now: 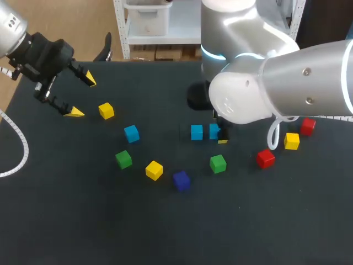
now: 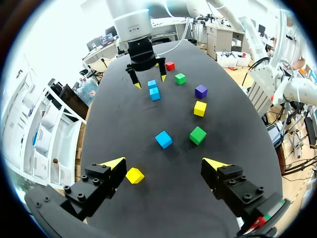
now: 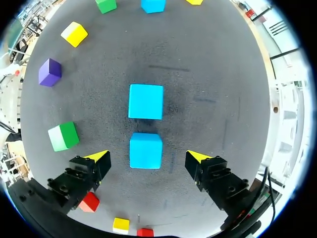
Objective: Place the blue cubes, place green cubes on the blue cubes, place the yellow cubes on the green cubes, then place the red cubes on the yellow cubes, and place purple cube on the red cubes.
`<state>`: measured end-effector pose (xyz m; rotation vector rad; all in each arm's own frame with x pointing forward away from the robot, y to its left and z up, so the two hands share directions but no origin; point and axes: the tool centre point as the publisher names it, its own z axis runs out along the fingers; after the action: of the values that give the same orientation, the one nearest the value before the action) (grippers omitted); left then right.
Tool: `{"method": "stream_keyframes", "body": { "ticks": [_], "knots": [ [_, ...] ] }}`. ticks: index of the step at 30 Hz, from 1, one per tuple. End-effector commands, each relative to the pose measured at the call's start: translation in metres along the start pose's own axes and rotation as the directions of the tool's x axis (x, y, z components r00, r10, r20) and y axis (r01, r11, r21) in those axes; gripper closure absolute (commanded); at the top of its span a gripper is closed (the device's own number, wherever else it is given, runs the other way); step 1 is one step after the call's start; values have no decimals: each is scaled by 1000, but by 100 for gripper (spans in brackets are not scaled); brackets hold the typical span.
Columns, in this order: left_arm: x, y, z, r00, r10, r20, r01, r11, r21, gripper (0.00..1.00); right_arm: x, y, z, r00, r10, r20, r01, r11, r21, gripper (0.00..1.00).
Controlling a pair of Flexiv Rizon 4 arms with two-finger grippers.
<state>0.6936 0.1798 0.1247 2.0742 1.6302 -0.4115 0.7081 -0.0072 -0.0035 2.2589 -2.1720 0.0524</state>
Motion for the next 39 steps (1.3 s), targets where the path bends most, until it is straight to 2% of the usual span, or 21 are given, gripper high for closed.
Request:
{"method": "stream_keyframes", "body": {
  "ticks": [1, 17, 26, 39],
  "knots": [
    [0, 0, 0, 1000, 1, 0, -1, 1000, -1, 0, 4, -1, -7, 1000, 1, 10, -1, 1000, 3, 0],
    [0, 0, 0, 1000, 1, 0, -1, 1000, -1, 0, 17, 2, -23, 1000, 24, 16, -24, 1000, 20, 0],
    [0, 0, 0, 1000, 1, 0, -1, 1000, -1, 0, 22, 3, -13, 1000, 29, 0, -29, 1000, 7, 0],
    [0, 0, 0, 1000, 1, 0, -1, 1000, -1, 0, 36, 9, -20, 998, 61, 0, -61, 998, 2, 0]
  ]
}}
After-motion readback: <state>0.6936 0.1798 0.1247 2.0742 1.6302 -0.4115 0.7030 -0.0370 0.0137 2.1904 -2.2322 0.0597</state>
